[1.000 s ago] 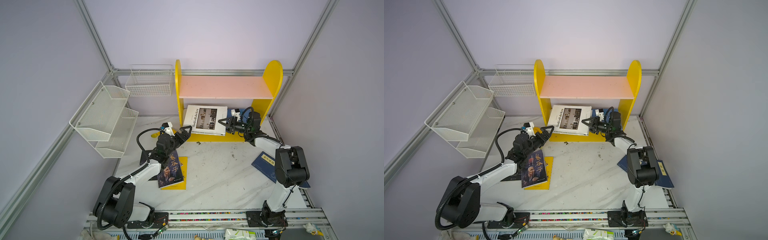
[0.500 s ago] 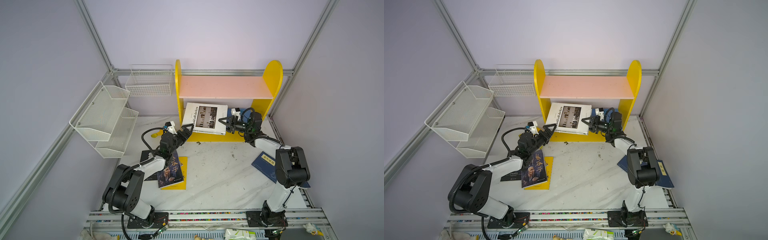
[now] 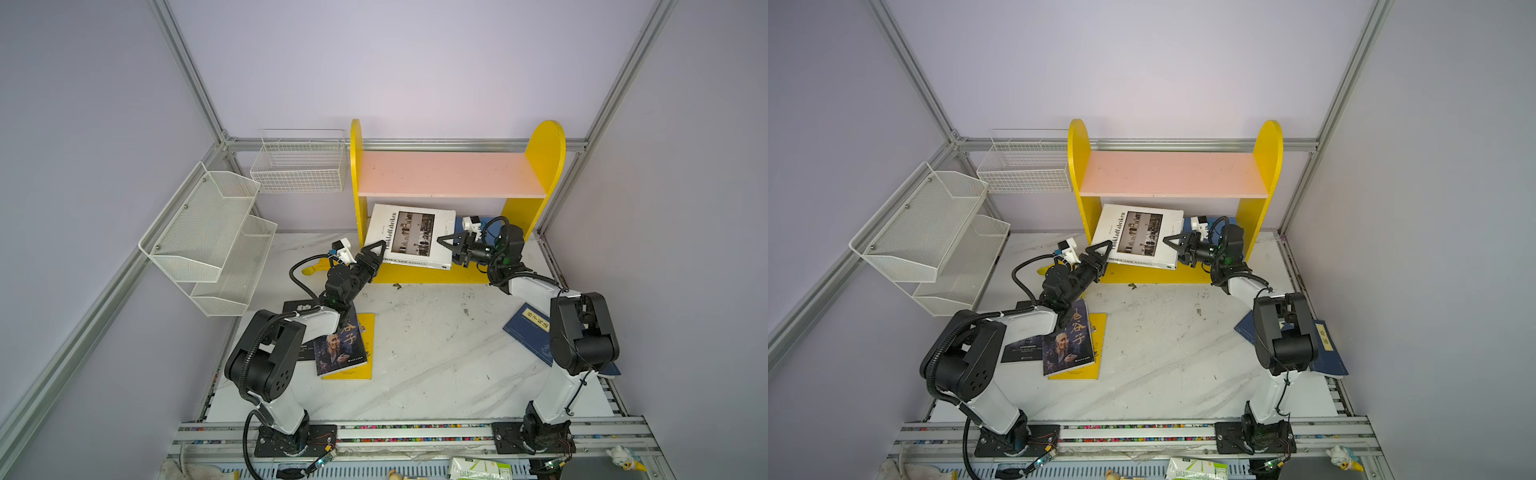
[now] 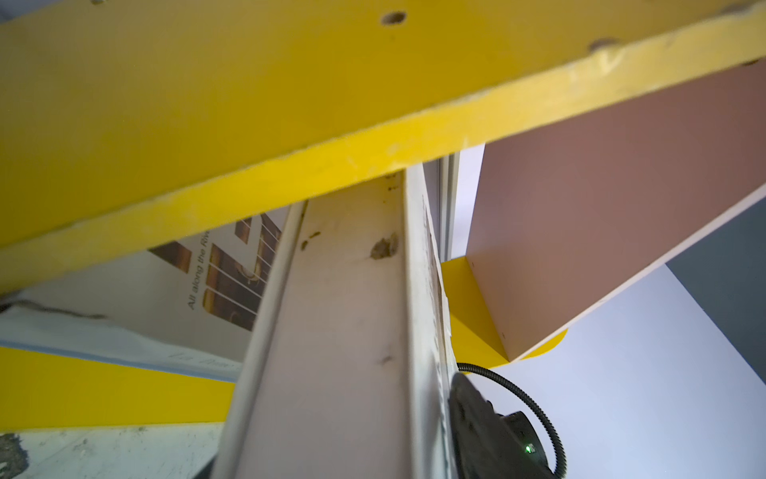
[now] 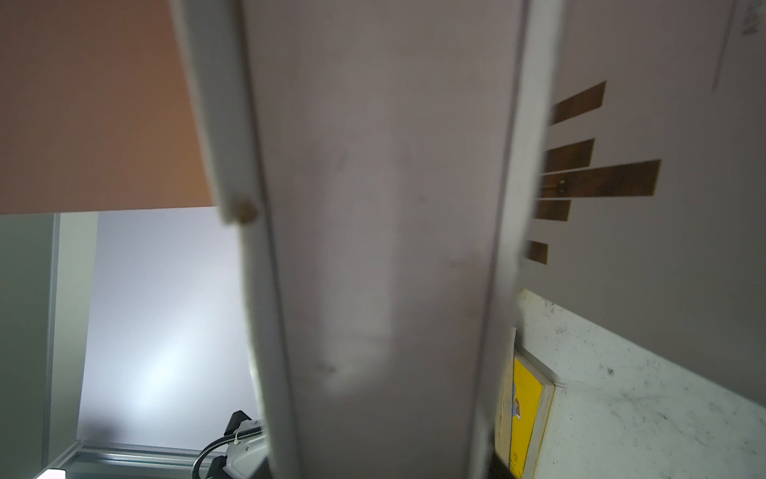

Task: Stacking books/files
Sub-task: Place the book at the bookshelf.

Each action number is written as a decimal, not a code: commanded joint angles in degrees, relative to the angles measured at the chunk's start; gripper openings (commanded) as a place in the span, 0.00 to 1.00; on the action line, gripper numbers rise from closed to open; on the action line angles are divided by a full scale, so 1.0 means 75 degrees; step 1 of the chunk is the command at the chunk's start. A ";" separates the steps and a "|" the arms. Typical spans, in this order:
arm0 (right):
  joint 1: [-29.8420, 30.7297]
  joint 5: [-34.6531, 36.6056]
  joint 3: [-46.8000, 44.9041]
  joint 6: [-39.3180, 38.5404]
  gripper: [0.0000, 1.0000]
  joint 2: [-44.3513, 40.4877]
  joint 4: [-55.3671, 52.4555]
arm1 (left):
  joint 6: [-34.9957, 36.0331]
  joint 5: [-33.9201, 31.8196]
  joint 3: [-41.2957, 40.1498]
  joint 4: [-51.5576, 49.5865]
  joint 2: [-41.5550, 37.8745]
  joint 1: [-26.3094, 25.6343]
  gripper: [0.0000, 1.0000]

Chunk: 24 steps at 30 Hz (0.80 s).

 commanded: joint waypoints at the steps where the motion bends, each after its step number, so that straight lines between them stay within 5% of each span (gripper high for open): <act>1: -0.0030 0.0121 0.0321 -0.0019 0.41 0.0213 0.0210 | 0.0182 -0.0580 0.0654 0.0193 -0.0311 -0.0182 0.51; 5: -0.0033 0.0337 0.0490 -0.0077 0.44 0.0309 0.0066 | 0.0164 -0.1054 0.0723 0.0073 -0.0302 -0.0338 0.40; 14: -0.0041 0.1251 0.0814 -0.0121 0.67 0.0446 -0.0345 | 0.0138 -0.2163 0.1160 0.0421 -0.0103 -0.0498 0.37; 18: -0.0069 0.1817 0.1287 -0.0869 0.79 0.0388 -0.1644 | 0.0198 -0.2465 0.1488 0.0590 0.0113 -0.0506 0.36; 24: -0.0120 0.2933 0.1673 -0.2188 0.80 0.0119 -0.3323 | 0.0314 -0.2551 0.2048 0.0220 0.0443 -0.0568 0.36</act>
